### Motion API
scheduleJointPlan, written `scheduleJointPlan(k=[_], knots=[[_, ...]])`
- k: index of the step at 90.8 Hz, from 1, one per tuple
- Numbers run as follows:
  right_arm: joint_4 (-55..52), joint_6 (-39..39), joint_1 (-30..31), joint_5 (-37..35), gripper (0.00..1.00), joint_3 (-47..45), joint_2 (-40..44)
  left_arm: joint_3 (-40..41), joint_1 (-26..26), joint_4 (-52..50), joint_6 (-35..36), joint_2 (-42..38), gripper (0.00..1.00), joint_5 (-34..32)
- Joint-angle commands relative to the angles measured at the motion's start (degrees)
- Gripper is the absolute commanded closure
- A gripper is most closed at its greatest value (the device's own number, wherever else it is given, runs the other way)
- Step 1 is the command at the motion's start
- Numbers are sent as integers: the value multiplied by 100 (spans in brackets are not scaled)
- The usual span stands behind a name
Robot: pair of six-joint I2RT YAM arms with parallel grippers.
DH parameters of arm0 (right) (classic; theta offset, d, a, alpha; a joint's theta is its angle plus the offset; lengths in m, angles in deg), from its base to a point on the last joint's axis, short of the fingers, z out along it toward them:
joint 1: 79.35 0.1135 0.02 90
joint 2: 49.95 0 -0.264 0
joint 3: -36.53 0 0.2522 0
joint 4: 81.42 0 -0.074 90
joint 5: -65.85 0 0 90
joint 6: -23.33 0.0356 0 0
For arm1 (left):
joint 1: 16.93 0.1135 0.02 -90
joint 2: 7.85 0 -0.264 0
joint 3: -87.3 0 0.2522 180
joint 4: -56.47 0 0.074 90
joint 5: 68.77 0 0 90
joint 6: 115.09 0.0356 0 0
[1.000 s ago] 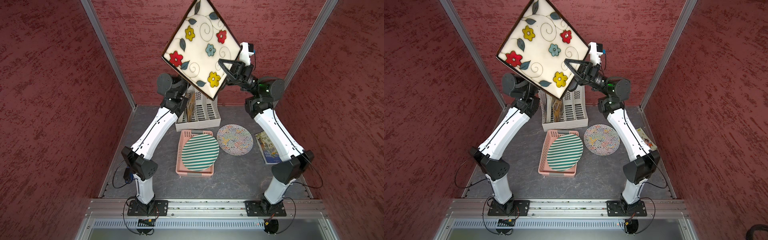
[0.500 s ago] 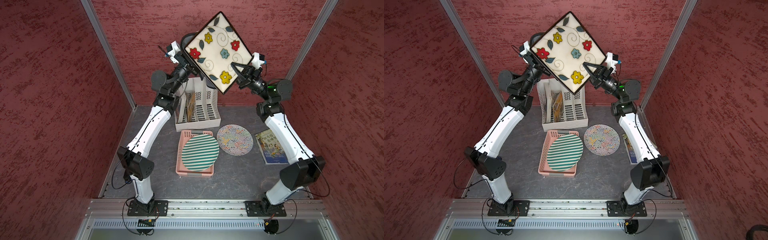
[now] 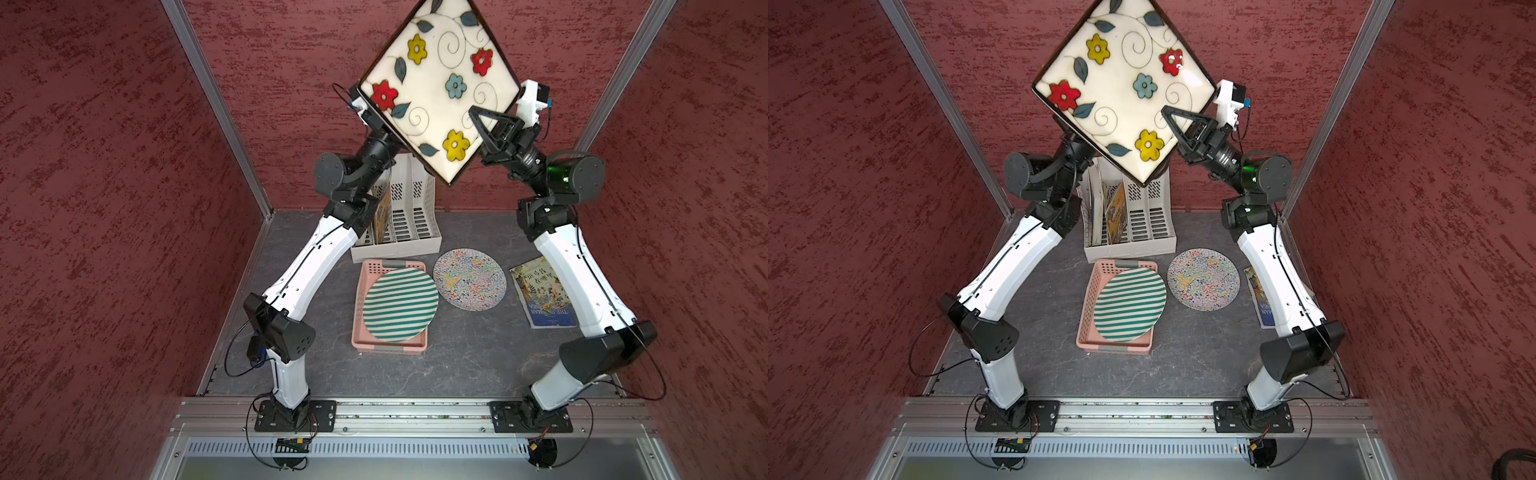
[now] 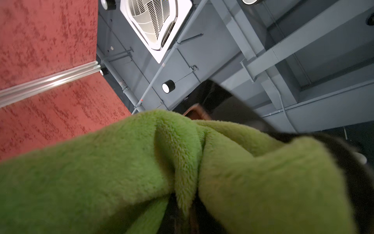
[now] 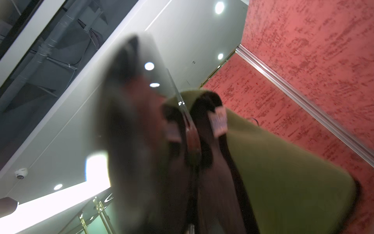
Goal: Wipe the wet plate dry
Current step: Wipe the plate with towel.
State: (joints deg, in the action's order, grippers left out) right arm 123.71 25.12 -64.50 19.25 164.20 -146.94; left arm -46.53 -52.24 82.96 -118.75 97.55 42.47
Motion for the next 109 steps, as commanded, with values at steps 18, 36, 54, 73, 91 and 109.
scheduleJointPlan(k=[18,36,54,73,91,109], knots=[[-1714,-643,-750,-1260,100,444,-316,1755,-142,820,325,-1116,100,330],[-3056,-1882,-847,-1385,100,-154,391,2771,238,-404,1412,-2134,100,523],[-4131,-2995,-671,-1358,100,-434,861,2800,387,-3542,3795,-2588,100,379],[-4519,-3455,-384,-1373,100,-600,1112,1315,-204,-6412,6204,-1877,100,-721],[-4491,-3449,-129,-1451,100,-647,1130,259,-721,-7398,7241,-1048,100,-1264],[-4176,-3135,-52,-1470,100,-532,1084,-82,-816,-7786,7219,-685,100,-1946]])
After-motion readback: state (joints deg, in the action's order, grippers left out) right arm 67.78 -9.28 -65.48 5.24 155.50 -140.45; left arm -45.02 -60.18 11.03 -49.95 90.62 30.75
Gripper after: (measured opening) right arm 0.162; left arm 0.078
